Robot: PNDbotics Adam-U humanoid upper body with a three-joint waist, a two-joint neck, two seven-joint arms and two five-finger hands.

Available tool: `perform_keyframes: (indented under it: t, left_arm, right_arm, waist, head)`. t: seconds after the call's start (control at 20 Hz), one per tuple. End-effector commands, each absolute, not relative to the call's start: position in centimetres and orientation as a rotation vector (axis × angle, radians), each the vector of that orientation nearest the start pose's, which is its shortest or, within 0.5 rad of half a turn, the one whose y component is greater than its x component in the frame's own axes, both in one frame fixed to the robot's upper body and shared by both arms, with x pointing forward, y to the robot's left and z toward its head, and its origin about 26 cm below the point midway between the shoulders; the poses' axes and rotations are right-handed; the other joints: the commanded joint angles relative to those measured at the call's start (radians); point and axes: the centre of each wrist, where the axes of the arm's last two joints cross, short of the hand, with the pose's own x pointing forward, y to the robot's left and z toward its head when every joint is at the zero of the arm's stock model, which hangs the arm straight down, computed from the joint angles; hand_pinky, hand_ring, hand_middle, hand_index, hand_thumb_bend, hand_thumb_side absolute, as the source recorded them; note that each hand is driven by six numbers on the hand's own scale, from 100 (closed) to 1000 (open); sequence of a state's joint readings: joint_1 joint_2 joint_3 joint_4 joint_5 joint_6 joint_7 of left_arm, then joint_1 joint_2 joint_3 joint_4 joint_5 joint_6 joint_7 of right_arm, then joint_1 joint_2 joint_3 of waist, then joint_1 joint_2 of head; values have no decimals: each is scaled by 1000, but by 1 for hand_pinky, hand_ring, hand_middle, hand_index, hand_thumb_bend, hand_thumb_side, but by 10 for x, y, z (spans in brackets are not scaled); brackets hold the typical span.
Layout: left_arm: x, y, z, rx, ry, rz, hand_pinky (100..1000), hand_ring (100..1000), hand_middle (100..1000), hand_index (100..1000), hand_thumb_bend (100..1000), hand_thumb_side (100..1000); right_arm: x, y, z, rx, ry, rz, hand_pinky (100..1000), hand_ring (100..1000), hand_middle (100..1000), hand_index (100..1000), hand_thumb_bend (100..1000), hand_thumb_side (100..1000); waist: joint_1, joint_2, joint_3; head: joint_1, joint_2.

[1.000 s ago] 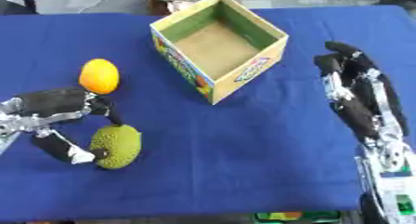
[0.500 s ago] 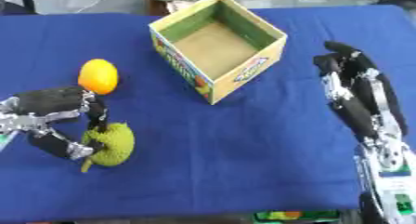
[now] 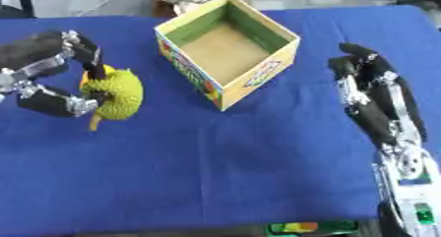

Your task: Pick up objects on the table and place them in the box.

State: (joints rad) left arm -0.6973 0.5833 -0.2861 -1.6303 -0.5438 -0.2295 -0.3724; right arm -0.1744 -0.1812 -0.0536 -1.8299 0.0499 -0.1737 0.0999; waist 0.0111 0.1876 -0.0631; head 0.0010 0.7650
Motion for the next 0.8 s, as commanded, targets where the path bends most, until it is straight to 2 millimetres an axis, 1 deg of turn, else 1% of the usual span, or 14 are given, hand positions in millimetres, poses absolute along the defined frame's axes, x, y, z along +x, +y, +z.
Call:
perform_keyframes:
  t: [0.05,0.25,0.35,0.45,0.5,0.6,0.65,0.7,0.75,0.8]
  left_arm:
    - [399,224,252,-1029,2752,2156,514,536,400,544,203,100]
    - [435,200,249,-1148,2815,2071,519,560,427,571,217,113]
    - [451,190,240,-1205,2847,2046,522,572,439,585,220,123]
    - [464,180,229,-1252,2872,2037,529,594,465,611,236,153]
    - [470,175,223,-1275,2882,2037,528,600,472,618,237,163]
    - [478,166,210,-1315,2904,2033,531,629,515,657,236,185]
    - [481,162,205,-1333,2917,2028,534,648,542,677,250,208]
    - [484,159,199,-1348,2931,2020,544,674,595,720,276,239]
    - [485,157,195,-1362,2943,2012,552,692,627,747,283,250]
    - [487,155,192,-1371,2952,2003,552,692,627,747,283,250]
  right_arm:
    - [306,-272,121,-114,-2167,353,828,775,595,816,100,509]
    - [306,-267,121,-84,-2167,367,828,775,595,816,100,508]
    - [307,-266,120,-69,-2165,373,828,775,594,816,100,507]
    - [307,-264,120,-56,-2163,381,828,774,594,816,100,504]
    - [307,-263,119,-49,-2162,386,828,774,594,816,100,510]
    - [307,-261,119,-37,-2161,395,828,774,594,816,100,503]
    - [308,-260,120,-30,-2162,399,828,774,594,816,100,503]
    - [308,-259,120,-24,-2163,403,828,774,593,816,100,503]
    - [308,-259,120,-19,-2164,406,828,774,593,816,100,503]
    - [309,-258,120,-15,-2164,408,828,774,593,816,100,503]
  waist:
    - [0,-20,-9]
    - [-4,-22,-30]
    - [-5,-21,-40]
    - [-4,-20,-54]
    - [-3,-19,-63]
    - [-3,-18,-77]
    - [-3,-17,-83]
    - [-3,-16,-88]
    - [-4,-16,-92]
    - [-4,-15,-95]
  head:
    - [-1,5]
    - [5,5]
    - [12,5]
    - [18,5]
    - [22,5]
    - [29,4]
    - [33,4]
    - [36,3]
    - [39,3]
    - [40,3]
